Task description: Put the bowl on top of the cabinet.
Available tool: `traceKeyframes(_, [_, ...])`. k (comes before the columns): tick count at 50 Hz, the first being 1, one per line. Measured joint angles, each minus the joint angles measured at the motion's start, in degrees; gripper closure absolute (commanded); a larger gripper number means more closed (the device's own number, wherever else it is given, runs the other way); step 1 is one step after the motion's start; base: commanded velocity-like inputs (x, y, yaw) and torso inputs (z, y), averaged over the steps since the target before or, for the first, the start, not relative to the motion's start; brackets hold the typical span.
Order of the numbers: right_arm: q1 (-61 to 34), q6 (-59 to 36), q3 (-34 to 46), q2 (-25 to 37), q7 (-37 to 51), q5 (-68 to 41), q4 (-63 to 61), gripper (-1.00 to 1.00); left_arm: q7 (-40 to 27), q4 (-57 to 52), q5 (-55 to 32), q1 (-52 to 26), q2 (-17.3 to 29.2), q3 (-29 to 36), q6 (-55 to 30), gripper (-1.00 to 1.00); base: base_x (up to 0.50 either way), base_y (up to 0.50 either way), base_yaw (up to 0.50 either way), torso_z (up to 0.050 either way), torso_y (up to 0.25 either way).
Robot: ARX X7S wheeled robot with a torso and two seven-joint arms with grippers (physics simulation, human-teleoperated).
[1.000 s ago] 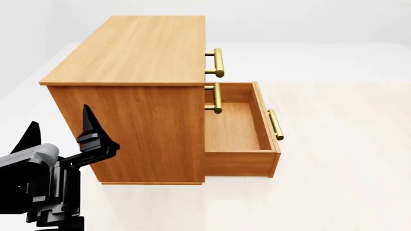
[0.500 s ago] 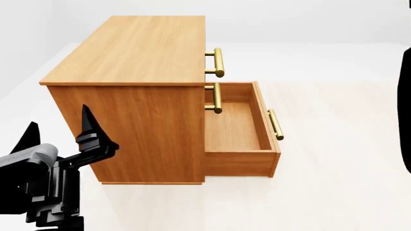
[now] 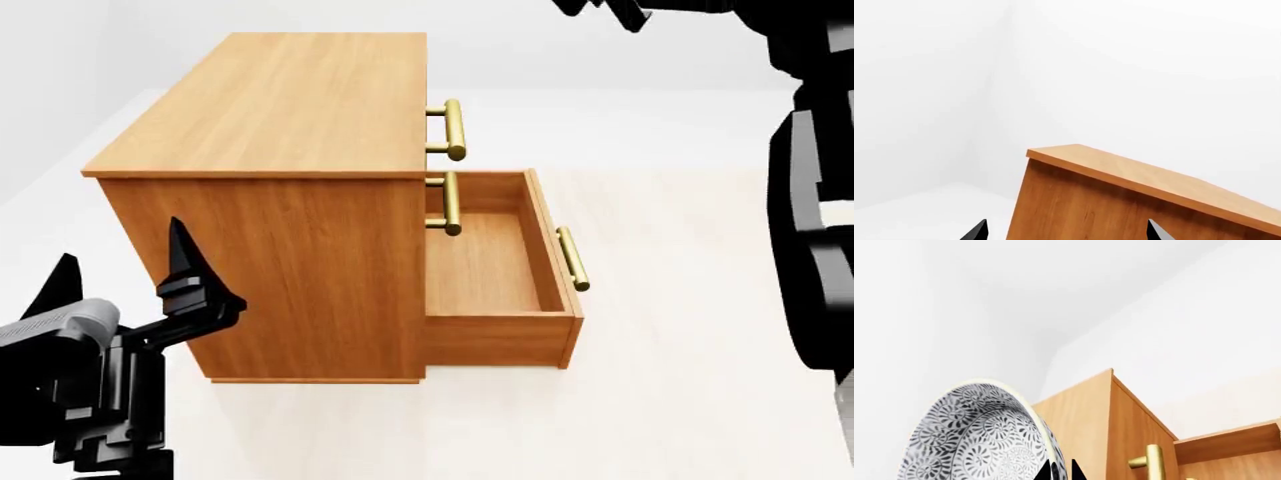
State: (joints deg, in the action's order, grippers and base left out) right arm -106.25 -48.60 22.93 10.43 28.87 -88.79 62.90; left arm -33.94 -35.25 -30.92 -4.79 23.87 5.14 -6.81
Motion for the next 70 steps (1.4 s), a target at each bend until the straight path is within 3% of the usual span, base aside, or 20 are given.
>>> traceKeyframes(27, [-0.9,1.6,1.2,-3.3,-5.8,1.1,10.5,1.00,-0.2,0.3,-0.1,-0.1,0.2,0.2,0.3,-1.00,0.00,0.00,0.00,0.000,0.000])
traceKeyframes(70, [-1.0,0.0,1.6,-8.2,-10.7,1.1,12.1,1.00,-0.6,0.4,-0.4,0.1,0.7,0.3,0.6,-1.00,0.00,0.00,0.00,0.000,0.000])
